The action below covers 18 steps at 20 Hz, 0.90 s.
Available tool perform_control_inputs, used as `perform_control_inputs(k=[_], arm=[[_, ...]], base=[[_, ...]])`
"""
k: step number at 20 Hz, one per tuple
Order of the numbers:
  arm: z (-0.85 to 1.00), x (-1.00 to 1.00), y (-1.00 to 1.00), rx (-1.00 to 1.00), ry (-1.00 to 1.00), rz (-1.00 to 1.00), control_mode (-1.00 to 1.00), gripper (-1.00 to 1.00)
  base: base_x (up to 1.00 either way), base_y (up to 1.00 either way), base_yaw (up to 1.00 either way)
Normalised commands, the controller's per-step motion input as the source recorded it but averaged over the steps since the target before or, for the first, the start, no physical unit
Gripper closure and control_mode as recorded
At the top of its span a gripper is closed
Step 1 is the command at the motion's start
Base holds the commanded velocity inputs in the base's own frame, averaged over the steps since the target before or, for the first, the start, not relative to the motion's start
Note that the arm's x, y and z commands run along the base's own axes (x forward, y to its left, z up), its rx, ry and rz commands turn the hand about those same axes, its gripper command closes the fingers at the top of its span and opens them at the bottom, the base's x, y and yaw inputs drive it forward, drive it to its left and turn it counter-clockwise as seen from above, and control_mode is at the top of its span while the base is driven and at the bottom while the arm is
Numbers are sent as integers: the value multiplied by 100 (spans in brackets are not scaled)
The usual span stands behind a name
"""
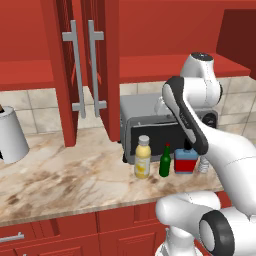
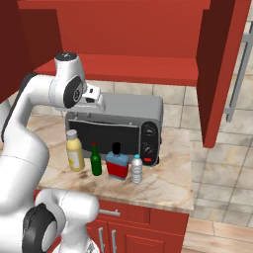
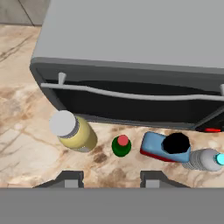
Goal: Sort all alcoholic drinks to one cabinet, and non-alcoholic drinks to the other.
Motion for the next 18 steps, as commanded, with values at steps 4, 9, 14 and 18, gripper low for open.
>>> perform_control_inputs(k=[4,9,14,18], arm=[[-1,-15,0,0,-8,0,-100,-100],[-11,-39,-10,0,-11,0,-100,-100],[-17,-31,-8,0,-5,0,-100,-100],[-13,-25,-5,0,-4,0,-100,-100]], base=[[0,0,0],[0,0,0],[0,0,0],[0,0,0]])
